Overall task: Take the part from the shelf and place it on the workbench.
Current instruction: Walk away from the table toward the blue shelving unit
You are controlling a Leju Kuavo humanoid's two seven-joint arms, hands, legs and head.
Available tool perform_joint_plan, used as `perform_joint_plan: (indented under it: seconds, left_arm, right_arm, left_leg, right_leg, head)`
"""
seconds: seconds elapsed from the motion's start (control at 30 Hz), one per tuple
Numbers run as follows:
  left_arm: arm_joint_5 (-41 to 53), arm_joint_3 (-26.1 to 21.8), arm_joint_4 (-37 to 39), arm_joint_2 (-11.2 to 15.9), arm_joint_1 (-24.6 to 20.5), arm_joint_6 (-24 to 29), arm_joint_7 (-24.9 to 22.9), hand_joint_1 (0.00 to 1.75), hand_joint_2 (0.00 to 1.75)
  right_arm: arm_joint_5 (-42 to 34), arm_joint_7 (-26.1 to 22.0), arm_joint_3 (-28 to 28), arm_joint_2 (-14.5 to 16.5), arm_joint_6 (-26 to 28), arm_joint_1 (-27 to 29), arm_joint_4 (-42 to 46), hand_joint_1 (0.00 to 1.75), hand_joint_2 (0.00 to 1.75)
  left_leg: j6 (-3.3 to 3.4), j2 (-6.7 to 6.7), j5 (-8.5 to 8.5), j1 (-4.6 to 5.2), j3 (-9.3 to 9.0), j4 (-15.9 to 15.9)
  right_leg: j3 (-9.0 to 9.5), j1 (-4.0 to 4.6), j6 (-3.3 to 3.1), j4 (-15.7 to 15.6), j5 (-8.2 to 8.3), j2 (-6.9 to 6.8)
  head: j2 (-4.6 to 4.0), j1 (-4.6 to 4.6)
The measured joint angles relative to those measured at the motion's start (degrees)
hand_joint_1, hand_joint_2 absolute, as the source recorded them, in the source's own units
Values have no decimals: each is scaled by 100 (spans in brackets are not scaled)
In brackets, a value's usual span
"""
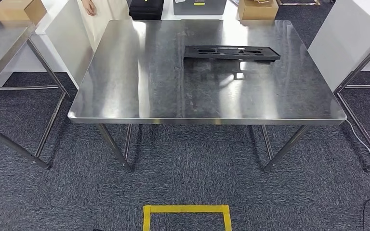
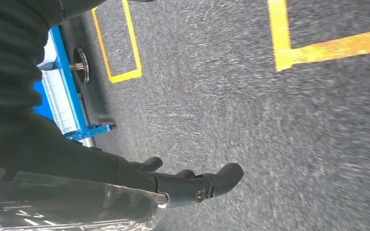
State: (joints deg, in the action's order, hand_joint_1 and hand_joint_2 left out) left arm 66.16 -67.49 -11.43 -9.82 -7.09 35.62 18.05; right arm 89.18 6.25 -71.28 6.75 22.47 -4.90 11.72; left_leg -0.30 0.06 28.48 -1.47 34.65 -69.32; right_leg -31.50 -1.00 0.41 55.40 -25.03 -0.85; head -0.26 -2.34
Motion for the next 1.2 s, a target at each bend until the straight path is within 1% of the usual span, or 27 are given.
perform_joint_plan:
  seconds: [0.07,0.1,0.13,0.2,0.23,0.27,0.33,0.37,0.4,0.47,0.5,0.53,0.6,0.63,0.67,0.7,0.73,0.77,0.83,0.87,0.9,0.97,1.0,1.03,1.1,1.13,1.2]
  left_arm:
    - [7,3,-1,1,-21,3,2,0,0]
    - [11,4,-1,1,-31,5,3,0,0]
    - [14,5,-1,1,-36,8,4,0,0]
    - [10,2,1,-5,-35,16,3,0,0]
    - [7,1,1,-9,-35,19,2,0,0]
    - [3,-1,1,-11,-34,25,2,0,0]
    - [-3,-3,-1,-8,-29,36,5,0,0]
    - [-7,-4,-1,-6,-26,40,8,0,0]
    - [-10,-4,0,-6,-23,43,10,0,0]
    - [-12,-3,1,-15,-22,43,12,0,0]
    - [-13,-2,2,-22,-22,44,11,0,0]
    - [-10,-1,2,-30,-22,48,5,0,0]
    - [4,3,2,-41,-24,67,-8,0,0]
    - [17,4,1,-45,-24,81,-14,0,0]
    - [30,4,1,-48,-18,93,-18,0,0]
    - [40,4,1,-48,-9,105,-22,0,0]
    - [48,5,1,-48,0,114,-27,0,0]
    - [51,8,2,-49,12,119,-35,0,0]
    - [58,15,3,-53,20,123,-47,0,0]
    - [61,19,4,-54,22,122,-50,0,0]
    - [66,22,4,-54,21,122,-50,0,0]
    - [74,31,4,-53,18,120,-50,0,0]
    - [80,37,4,-52,15,118,-50,0,0]
    - [86,45,4,-52,7,116,-50,0,0]
    - [99,60,3,-53,-15,114,-50,0,0]
    - [104,66,3,-54,-24,113,-50,0,0]
    - [108,69,4,-60,-27,113,-50,0,0]
  right_arm:
    - [-1,0,1,4,0,0,0,0,175]
    - [-1,0,2,7,-1,-4,0,0,175]
    - [-2,-1,3,8,-2,-6,0,0,175]
    - [-2,-7,4,8,-2,-2,0,0,175]
    - [-2,-11,4,5,-2,3,0,0,175]
    - [-2,-15,4,5,-2,11,-1,0,175]
    - [2,-19,4,7,-3,18,-2,0,175]
    - [5,-19,4,8,-3,21,-2,0,175]
    - [10,-20,6,5,-4,22,-2,0,175]
    - [23,-20,10,-8,-9,20,-2,0,175]
    - [28,-20,14,-16,-14,16,-2,0,175]
    - [32,-20,21,-24,-25,9,-2,0,175]
    - [35,-20,39,-37,-50,-13,-2,0,175]
    - [34,-20,46,-40,-62,-21,-2,0,175]
    - [34,-15,49,-41,-70,-18,-2,0,175]
    - [32,-6,49,-39,-76,-15,-3,0,175]
    - [30,6,49,-38,-79,-9,-3,0,175]
    - [25,19,49,-36,-81,-1,-3,0,175]
    - [13,31,49,-32,-80,11,-2,0,175]
    - [3,33,48,-29,-79,18,-2,0,175]
    - [-7,33,48,-27,-79,22,-2,0,175]
    - [-26,33,48,-22,-79,23,-3,0,175]
    - [-31,33,48,-17,-79,24,-3,0,175]
    - [-33,33,48,-13,-78,24,-3,0,175]
    - [-35,33,48,-1,-73,19,-2,0,175]
    - [-35,33,48,3,-69,15,-2,0,175]
    - [-36,33,48,7,-66,16,-2,0,175]
  left_leg:
    - [37,-21,92,8,-598,797]
    - [70,-31,191,24,-767,1075]
    - [109,-37,248,50,-826,1216]
    - [220,-10,152,68,-711,1258]
    - [277,7,82,70,-648,1273]
    - [335,27,-7,64,-557,1293]
    - [398,50,-172,70,-370,1295]
    - [410,62,-266,74,-266,1293]
    - [404,72,-355,78,-165,1289]
    - [375,82,-531,79,37,1279]
    - [354,82,-618,79,140,1275]
    - [327,79,-700,86,221,1268]
    - [260,79,-862,103,319,1272]
    - [223,84,-941,107,339,1292]
    - [184,89,-1028,102,358,1322]
    - [148,84,-1069,85,389,1344]
    - [114,73,-966,68,440,1298]
    - [83,59,-732,53,507,1155]
    - [34,31,-6,33,651,521]
    - [11,22,249,28,698,119]
    - [-8,14,340,25,702,-230]
    - [-27,7,121,9,499,-469]
    - [-29,7,-28,-3,249,-285]
    - [-28,0,-56,-13,-79,71]
    - [14,-26,141,4,-673,885]
    - [57,-40,255,30,-813,1135]
    - [185,-33,240,64,-790,1288]
  right_leg:
    - [-175,12,78,119,70,-3]
    - [-220,20,121,150,113,-10]
    - [-250,25,163,154,164,-17]
    - [-298,41,239,158,228,-14]
    - [-341,46,247,207,171,-3]
    - [-426,49,219,385,-24,13]
    - [-627,23,132,1051,-598,36]
    - [-699,13,127,1446,-830,43]
    - [-688,6,172,1716,-901,47]
    - [-411,-5,318,1734,-709,51]
    - [-128,-9,369,1449,-581,52]
    - [243,-6,374,1001,-535,53]
    - [850,32,302,70,-661,61]
    - [983,58,251,-191,-732,66]
    - [971,72,206,-287,-737,69]
    - [902,37,155,-261,-679,65]
    - [825,15,92,-252,-605,54]
    - [739,-14,24,-252,-517,40]
    - [552,-17,-65,-247,-345,11]
    - [460,-8,-79,-238,-264,4]
    - [363,0,-72,-220,-186,-2]
    - [148,0,-34,-138,-56,-7]
    - [34,-7,-4,-75,-8,-6]
    - [-72,-11,31,-4,28,-5]
    - [-224,-3,118,116,100,-7]
    - [-263,5,162,140,148,-12]
    - [-318,24,251,130,259,-17]
  head:
    - [0,-6]
    - [0,-13]
    - [0,-18]
    - [0,-23]
    - [0,-22]
    - [0,-39]
    - [0,-78]
    - [0,-101]
    - [0,-109]
    - [0,-123]
    - [0,-130]
    - [0,-138]
    - [0,-148]
    - [0,-149]
    - [0,-147]
    - [0,-138]
    - [0,-125]
    - [0,-101]
    - [0,-43]
    - [0,-20]
    - [0,2]
    - [0,48]
    - [0,71]
    - [0,86]
    - [0,93]
    - [0,87]
    - [-1,67]
